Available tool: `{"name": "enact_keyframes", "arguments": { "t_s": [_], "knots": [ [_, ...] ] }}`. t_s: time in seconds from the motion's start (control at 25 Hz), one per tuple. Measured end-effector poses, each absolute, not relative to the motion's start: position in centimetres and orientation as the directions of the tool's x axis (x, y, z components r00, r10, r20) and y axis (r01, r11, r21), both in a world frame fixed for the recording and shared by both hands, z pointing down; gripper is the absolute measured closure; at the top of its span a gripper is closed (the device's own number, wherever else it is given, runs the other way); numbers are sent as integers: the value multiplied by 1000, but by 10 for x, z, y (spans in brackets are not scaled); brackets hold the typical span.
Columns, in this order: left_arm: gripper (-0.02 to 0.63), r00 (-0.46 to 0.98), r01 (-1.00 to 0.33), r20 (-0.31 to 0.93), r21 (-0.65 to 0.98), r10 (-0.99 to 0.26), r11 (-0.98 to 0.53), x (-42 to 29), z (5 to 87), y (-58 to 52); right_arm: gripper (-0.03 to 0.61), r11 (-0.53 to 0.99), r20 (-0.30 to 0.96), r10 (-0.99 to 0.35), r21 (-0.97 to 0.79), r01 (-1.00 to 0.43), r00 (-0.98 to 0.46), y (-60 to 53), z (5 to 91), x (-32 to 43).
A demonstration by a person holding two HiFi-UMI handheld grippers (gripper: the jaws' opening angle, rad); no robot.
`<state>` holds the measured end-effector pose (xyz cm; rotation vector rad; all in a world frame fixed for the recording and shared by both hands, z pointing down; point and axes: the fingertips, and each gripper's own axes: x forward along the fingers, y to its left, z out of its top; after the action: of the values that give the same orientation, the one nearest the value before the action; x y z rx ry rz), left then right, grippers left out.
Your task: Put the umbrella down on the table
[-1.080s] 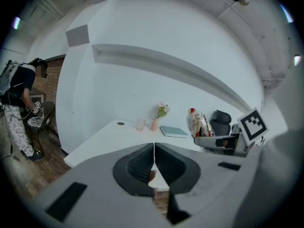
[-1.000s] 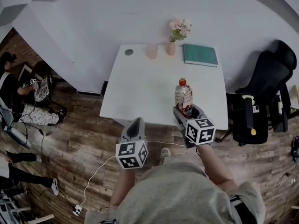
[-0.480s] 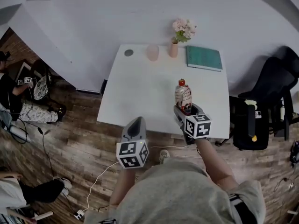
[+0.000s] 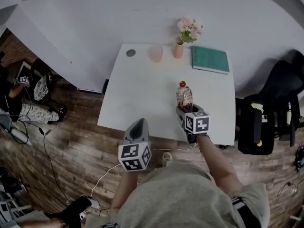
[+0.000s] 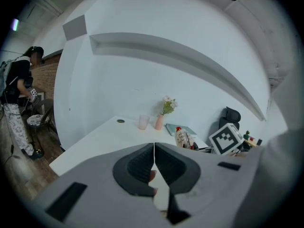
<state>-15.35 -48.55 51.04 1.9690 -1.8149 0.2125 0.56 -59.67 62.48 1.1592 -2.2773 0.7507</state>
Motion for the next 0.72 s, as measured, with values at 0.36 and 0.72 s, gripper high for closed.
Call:
{"name": "enact_keyframes", "arguments": {
  "t_s": [0.36, 0.72],
  "knots": [
    [604, 125, -976, 415, 216, -901, -36, -151, 514, -500, 304, 462, 727, -500, -235, -855, -470, -610, 661, 5],
    [604, 120, -975, 416, 218, -901, -29, -153, 517, -504, 304, 416, 792, -432, -249, -875, -431, -606, 692, 10]
  ]
}}
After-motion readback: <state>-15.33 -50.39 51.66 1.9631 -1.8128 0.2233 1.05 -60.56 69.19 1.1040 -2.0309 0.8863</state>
